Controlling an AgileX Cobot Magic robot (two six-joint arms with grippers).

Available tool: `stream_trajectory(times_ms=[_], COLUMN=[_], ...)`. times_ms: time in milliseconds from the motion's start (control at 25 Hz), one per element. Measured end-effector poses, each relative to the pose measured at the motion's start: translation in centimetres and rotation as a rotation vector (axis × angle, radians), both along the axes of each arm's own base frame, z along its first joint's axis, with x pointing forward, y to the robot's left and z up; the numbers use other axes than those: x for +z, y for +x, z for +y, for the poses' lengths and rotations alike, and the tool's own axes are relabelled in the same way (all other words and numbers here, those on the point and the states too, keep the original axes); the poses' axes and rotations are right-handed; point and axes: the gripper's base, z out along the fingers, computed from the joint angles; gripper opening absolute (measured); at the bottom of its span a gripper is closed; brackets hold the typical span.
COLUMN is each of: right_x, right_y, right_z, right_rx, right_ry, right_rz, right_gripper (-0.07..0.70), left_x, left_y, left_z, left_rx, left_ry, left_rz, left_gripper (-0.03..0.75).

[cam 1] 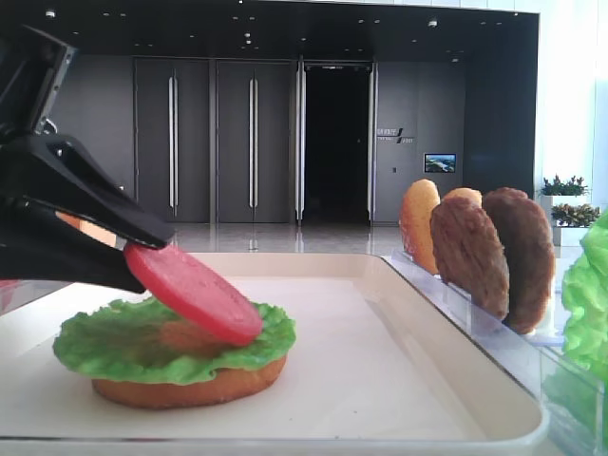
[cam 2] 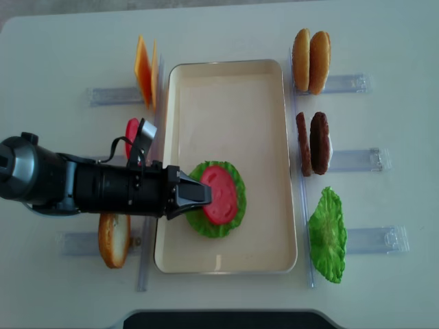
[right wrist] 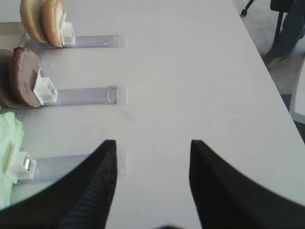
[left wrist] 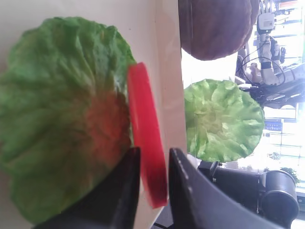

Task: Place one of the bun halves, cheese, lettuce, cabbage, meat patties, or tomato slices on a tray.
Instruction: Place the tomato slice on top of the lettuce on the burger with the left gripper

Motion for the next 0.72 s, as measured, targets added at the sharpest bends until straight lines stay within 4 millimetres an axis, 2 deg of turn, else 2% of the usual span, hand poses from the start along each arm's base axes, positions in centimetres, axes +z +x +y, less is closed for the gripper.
stream_trajectory(times_ms=[160, 280, 560, 720], right_x=[0.0, 0.0, 0.0, 0.0], right_y=[0.0, 0.0, 0.0, 0.0], right_z=[0.0, 0.0, 0.0, 0.0], right_rx=[0.0, 0.0, 0.0, 0.0], right_ry=[0.0, 0.0, 0.0, 0.0], right_rz=[0.0, 0.0, 0.0, 0.0], right_gripper=[0.337, 0.336, 0.336, 0.336], left_x=[0.0, 0.0, 0.2, 1.1], left_y=[0.0, 0.0, 0.0, 0.0], left_z=[0.0, 0.0, 0.0, 0.1], left_rx=[0.0, 0.004, 0.029, 0.044], left_ry=[0.0, -0.001, -0.001, 0.007], left_rz=[0.0, 0.007, 0.043, 0.032], left_gripper=[0.381, 0.477, 0.514, 0.516])
